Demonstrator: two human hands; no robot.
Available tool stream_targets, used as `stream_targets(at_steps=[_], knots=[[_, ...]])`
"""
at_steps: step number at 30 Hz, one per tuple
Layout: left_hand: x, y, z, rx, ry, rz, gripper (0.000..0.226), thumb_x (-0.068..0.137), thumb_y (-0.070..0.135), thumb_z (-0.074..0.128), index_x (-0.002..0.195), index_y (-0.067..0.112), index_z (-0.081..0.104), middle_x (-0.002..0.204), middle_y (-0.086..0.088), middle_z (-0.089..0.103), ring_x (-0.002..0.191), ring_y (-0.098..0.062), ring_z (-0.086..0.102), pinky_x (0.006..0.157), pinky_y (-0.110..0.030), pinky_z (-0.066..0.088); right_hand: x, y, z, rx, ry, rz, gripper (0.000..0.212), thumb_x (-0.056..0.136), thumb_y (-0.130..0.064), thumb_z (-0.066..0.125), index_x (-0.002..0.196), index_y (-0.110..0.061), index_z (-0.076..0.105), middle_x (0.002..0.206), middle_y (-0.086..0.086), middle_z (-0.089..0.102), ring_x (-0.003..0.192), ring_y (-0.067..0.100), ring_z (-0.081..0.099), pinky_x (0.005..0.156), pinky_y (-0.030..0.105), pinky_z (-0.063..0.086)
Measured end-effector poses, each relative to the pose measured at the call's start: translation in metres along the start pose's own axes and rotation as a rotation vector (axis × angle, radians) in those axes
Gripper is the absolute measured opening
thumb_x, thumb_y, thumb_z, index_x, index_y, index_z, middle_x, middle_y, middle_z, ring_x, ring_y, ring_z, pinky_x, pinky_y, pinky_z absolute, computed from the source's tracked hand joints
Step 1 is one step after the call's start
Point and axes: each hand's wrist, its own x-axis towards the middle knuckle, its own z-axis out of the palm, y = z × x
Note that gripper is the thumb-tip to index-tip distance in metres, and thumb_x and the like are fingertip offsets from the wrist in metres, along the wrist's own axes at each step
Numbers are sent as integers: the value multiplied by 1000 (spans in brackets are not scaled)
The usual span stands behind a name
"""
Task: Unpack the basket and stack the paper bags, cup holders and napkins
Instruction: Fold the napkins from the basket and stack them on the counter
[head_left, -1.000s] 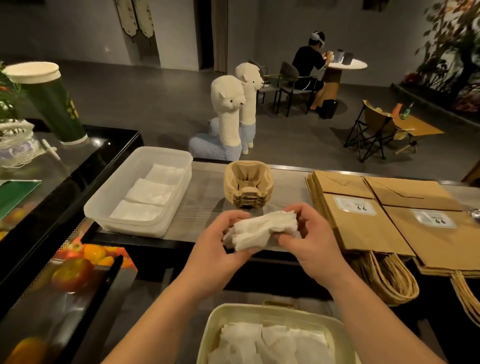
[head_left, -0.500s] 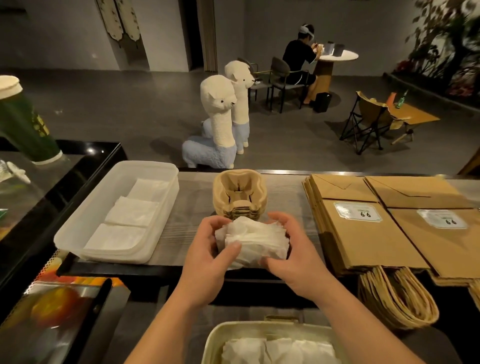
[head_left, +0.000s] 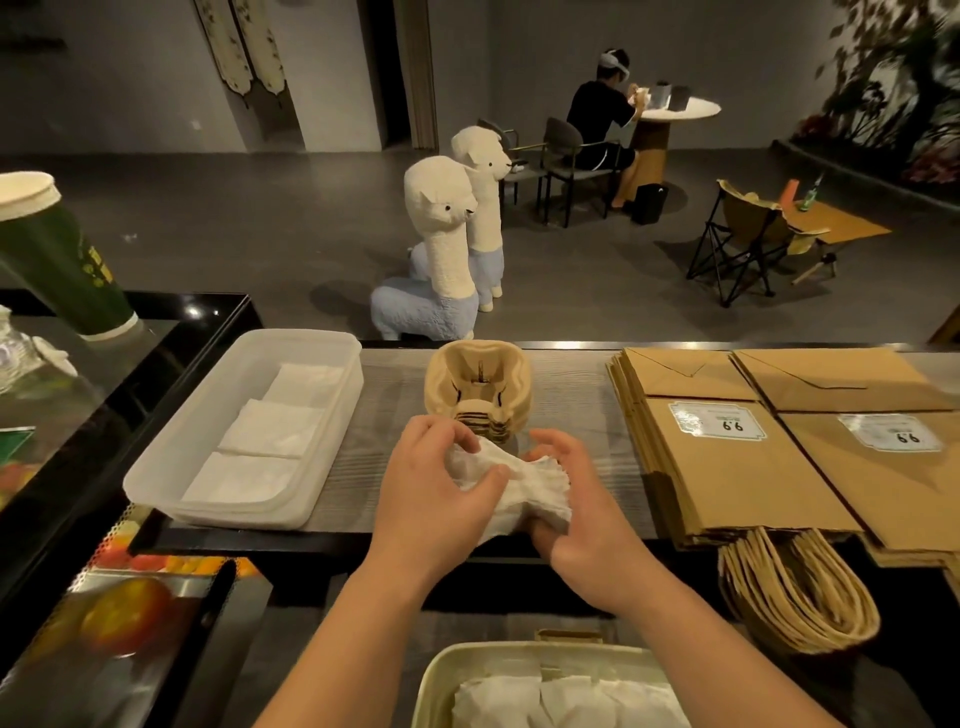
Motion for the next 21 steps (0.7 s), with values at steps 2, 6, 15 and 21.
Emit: stream_targets(at_steps=[2,6,15,21], knots=[[6,-5,-7,-1,-8,-29,21,81,22,80,83,30,61,93,14,61,90,1,56,73,-13,40,2,0,-2,10,-5,-2,85,86,4,62,135,-59,29,117,-26,52,104,9,60,92,27,52],[18,-18,-22,157,29,80,19,83,17,80,86,26,63,89,14,61,83,-7,57,73,-21,45,8,-1,-6,14,-30,11,82,86,3,58,135,-57,30,116,-22,54,106,7,58,93,25,49],[-18,-26,-14,-78,-4,34,28,85,14,79,95,34,62,87,15,64,83,-10,62,73,-22,52,6,1,-8,35,-83,-1,84,84,0,67,138,-53,30,116,-28,53,104,9,63,90,24,52],[-35,-27,-8,-249,92,-186,31,86,0,74,94,25,56,90,13,66,81,-12,66,74,-26,57,9,3,-6,48,-30,33,74,92,-7,68,133,-56,32,121,-17,58,107,4,62,98,27,51]])
